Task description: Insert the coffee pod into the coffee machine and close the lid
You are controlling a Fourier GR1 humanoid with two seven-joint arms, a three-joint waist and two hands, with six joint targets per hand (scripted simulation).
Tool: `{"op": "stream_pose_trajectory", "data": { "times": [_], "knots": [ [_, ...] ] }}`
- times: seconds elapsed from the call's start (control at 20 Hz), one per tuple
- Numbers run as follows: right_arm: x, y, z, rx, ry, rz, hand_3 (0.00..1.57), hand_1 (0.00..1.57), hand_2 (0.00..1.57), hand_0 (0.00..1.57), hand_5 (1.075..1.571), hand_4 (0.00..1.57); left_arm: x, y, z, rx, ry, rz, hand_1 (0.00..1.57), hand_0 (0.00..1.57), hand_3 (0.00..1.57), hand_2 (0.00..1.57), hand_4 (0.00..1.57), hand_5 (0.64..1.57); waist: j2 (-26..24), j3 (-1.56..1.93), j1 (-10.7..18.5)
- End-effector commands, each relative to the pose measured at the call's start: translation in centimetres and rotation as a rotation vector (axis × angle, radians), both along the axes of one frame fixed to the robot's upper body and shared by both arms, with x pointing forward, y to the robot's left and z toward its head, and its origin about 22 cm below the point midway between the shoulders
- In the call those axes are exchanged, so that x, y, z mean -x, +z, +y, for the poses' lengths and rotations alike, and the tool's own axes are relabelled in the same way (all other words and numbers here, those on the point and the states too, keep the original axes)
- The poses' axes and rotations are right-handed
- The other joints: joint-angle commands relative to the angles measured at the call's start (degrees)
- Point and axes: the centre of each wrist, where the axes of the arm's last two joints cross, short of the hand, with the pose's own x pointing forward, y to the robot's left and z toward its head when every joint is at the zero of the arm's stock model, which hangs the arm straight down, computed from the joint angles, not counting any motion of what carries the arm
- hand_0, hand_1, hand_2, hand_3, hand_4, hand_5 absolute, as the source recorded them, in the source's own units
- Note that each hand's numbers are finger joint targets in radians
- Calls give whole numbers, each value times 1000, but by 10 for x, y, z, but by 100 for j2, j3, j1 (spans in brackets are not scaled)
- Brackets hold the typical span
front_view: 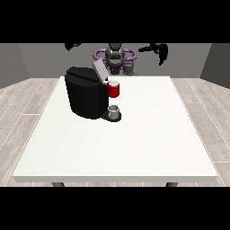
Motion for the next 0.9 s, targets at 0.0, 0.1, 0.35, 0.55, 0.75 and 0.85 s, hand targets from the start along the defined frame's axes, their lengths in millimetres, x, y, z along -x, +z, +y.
{"op": "stream_pose_trajectory", "data": {
  "times": [0.0,0.1,0.35,0.55,0.75,0.85],
  "knots": [
    [-8,12,8,22,64,-20,0,0,0,0,1571,0,17,-15,-8,48,-12,-2,0,0,0,0,0,1571,65,2,290],
    [1,-1,11,39,79,22,0,0,0,0,1571,0,13,-3,-3,86,4,24,0,0,0,0,135,1571,-57,3,327],
    [-15,14,18,97,99,-45,0,0,0,0,1571,215,30,-6,-14,116,-24,-20,0,0,0,0,0,1571,241,3,544],
    [-32,30,37,87,165,-98,0,0,0,0,1571,123,32,3,-16,136,5,-105,0,0,0,0,112,1571,742,2,421],
    [-48,25,12,45,87,-56,0,0,0,0,1571,0,32,28,-21,149,-17,-55,0,0,0,0,0,1571,726,4,812],
    [-43,15,15,10,121,-53,0,0,0,0,1571,0,46,20,-4,148,6,-69,0,0,0,0,0,1571,875,4,684]
  ]
}}
